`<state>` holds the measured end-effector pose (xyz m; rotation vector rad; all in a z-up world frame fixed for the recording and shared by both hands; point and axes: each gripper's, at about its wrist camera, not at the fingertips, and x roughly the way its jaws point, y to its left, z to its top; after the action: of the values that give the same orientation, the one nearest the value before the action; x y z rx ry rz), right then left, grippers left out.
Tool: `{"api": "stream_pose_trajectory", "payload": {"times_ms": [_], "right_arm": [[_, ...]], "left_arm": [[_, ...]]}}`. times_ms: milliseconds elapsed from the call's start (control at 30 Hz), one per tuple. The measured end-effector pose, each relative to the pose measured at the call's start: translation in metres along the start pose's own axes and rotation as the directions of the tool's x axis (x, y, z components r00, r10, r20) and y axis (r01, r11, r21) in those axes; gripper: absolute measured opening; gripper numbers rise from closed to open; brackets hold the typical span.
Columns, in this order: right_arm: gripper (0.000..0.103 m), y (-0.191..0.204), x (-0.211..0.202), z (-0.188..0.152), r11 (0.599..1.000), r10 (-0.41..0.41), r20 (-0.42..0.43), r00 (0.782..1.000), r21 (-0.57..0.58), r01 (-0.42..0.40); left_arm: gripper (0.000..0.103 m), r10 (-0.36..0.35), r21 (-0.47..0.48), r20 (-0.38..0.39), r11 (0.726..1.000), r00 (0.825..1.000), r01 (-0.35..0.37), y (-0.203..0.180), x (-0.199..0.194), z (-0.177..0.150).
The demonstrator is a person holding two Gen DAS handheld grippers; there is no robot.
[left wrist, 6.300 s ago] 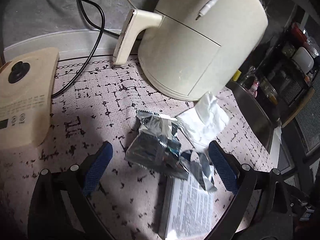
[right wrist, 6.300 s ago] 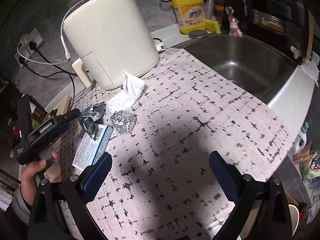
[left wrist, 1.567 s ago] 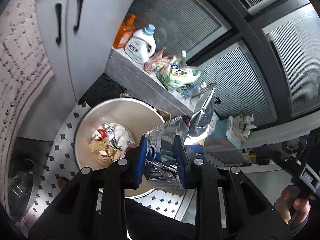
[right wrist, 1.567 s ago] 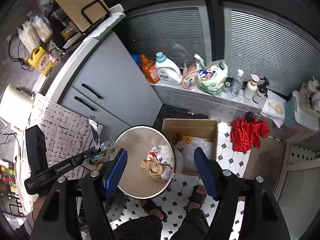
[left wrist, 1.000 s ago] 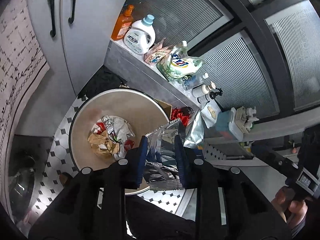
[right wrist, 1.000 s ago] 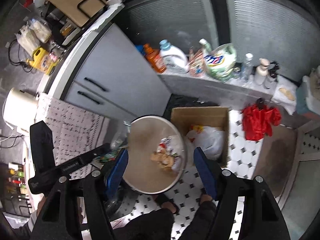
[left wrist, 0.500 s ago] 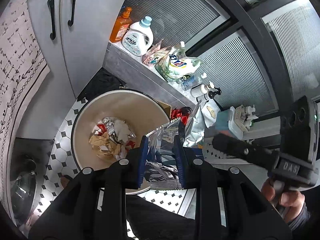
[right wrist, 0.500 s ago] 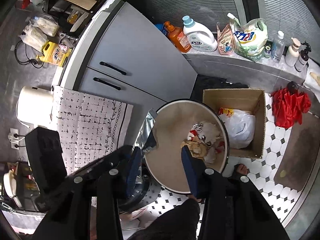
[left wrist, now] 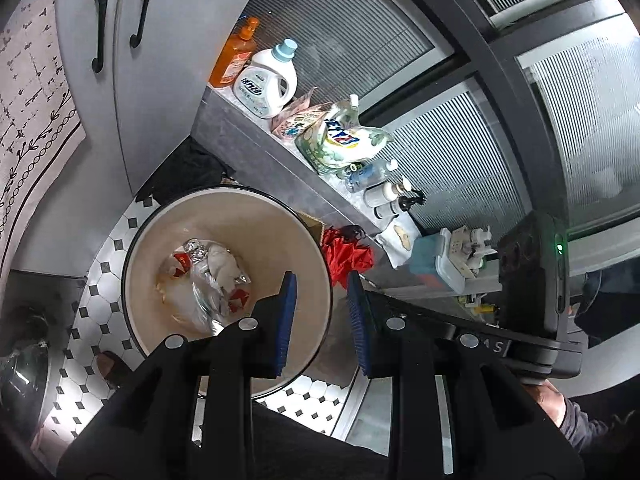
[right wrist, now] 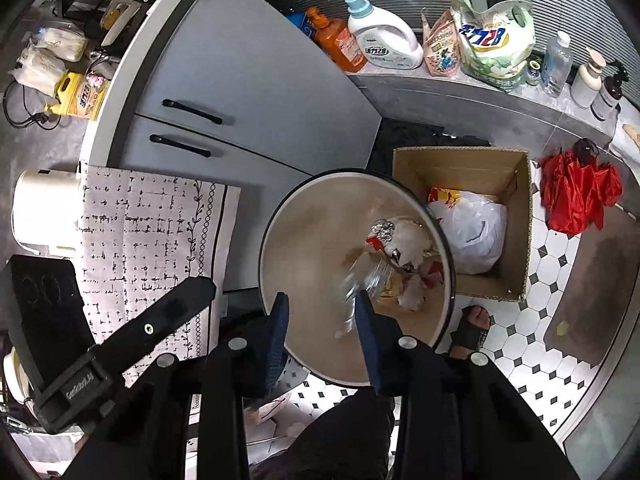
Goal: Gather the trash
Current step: 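Open both tools to drop the foil packet and foil ball into the bin, then lift both tools away from the bin up to the counter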
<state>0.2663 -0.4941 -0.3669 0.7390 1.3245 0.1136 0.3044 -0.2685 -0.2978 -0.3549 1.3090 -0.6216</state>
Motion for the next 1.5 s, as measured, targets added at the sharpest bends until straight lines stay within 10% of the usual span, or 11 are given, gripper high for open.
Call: {"api": "stream_pose_trajectory", "payload": {"times_ms": [167,567,1133,1500], "right_arm": [[0.037,-0.004,-0.010,0.002,1.000,-0.030,0.021,0.999,-0.008,0.030],[0.065,0.038,-0.028,0.011,0.995,-0.071,0.087,0.994,-0.061,0.077],[0.095,0.210,-0.015,0.001,0.949,-0.020,0.180,0.983,-0.305,0.075],[0.095,0.298,0.005,-0.016,0.901,0.014,0.204,0.979,-0.428,0.076]], "left_arm": [[0.030,0.046,-0.024,0.024,0.999,0.999,-0.045,0.009,-0.008,0.006],[0.081,0.222,-0.149,0.229,0.970,0.948,-0.192,0.059,-0.106,0.023],[0.095,0.422,-0.337,0.453,0.897,0.786,-0.287,0.152,-0.279,0.009],[0.095,0.617,-0.494,0.490,0.779,0.616,-0.387,0.233,-0.383,-0.013]]}}
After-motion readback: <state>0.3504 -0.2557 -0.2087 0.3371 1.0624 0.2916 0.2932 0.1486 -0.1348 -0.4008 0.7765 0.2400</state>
